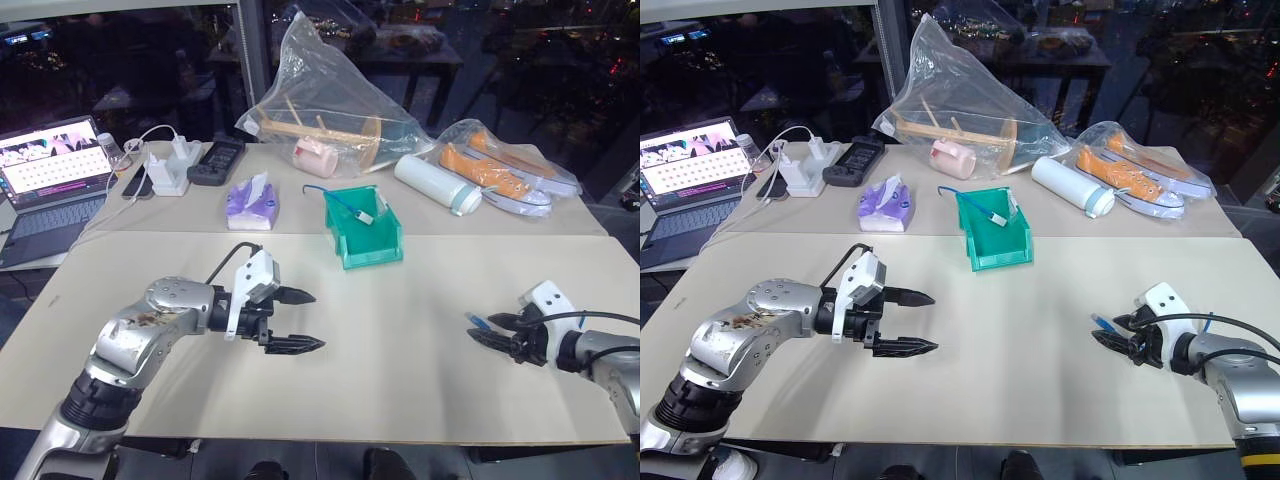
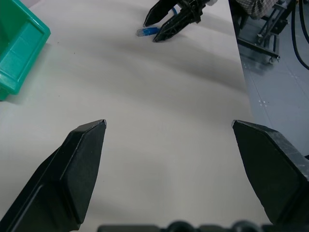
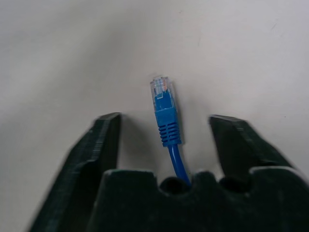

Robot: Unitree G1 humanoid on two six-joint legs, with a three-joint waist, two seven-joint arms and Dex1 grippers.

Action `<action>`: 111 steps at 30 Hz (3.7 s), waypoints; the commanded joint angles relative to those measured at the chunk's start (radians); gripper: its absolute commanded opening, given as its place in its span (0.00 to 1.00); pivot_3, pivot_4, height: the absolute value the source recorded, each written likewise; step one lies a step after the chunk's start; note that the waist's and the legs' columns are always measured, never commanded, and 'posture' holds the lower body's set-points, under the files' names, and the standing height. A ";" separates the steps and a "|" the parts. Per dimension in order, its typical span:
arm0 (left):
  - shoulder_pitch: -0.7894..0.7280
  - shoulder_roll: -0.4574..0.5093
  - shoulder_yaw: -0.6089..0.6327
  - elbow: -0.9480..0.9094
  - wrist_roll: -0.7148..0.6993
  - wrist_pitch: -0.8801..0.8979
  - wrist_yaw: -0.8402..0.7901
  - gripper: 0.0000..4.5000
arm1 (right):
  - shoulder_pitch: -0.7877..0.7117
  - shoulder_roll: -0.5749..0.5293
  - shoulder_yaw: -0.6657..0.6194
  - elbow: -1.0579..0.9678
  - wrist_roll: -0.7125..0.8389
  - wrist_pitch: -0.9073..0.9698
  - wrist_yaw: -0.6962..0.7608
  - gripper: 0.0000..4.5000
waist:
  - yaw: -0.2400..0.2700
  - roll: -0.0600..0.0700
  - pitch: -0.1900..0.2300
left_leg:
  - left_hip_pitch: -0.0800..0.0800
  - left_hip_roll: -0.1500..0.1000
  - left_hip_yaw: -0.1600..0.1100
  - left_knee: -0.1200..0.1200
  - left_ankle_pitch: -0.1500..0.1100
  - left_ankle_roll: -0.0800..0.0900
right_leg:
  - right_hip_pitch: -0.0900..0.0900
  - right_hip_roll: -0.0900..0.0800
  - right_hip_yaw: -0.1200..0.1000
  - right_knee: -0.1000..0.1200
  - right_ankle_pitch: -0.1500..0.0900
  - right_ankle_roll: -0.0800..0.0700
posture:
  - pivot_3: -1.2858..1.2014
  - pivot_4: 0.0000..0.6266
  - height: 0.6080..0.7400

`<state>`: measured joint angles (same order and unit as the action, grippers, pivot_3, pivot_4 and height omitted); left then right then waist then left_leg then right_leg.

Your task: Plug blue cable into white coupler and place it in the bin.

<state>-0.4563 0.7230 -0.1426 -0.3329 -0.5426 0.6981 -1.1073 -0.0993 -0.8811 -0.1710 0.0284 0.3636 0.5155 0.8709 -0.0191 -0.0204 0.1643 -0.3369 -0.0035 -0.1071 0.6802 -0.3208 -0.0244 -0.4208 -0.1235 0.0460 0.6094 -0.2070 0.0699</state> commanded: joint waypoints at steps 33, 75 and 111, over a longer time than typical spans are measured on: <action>-0.146 -0.127 -0.217 0.230 0.322 -0.343 -0.099 1.00 | -0.372 0.180 0.454 -0.270 -0.159 0.006 0.158 0.59 | -0.018 -0.001 0.000 | -0.002 0.000 -0.001 0.001 0.002 -0.003 | -0.002 0.000 -0.001 0.001 0.001 0.001 | 0.52 0.24 1.00; -0.093 -0.414 -0.247 0.353 0.388 -0.353 -0.002 0.01 | 0.304 0.511 -0.249 -0.784 1.329 0.498 -1.115 1.00 | 0.005 0.001 0.000 | -0.001 0.000 -0.002 0.003 0.001 -0.002 | -0.001 -0.001 0.000 0.003 0.002 0.001 | 0.52 0.24 1.00; -0.041 -0.411 -0.238 0.163 0.303 -0.130 0.131 0.01 | 0.312 0.409 0.158 -0.833 1.378 -0.041 -1.462 1.00 | 0.002 0.002 0.000 | 0.000 0.000 -0.002 0.001 0.001 -0.001 | 0.000 0.000 0.000 0.001 0.001 0.000 | 0.52 0.24 1.00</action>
<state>-0.4899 0.3128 -0.3908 -0.1327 -0.2204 0.5709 -0.9785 0.2139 -0.4643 -0.0118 -0.7874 1.7605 0.4684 -0.6306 -0.0172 -0.0186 0.1638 -0.3374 -0.0035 -0.1089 0.6816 -0.3198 -0.0258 -0.4206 -0.1231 0.0459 0.6104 -0.2059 0.0702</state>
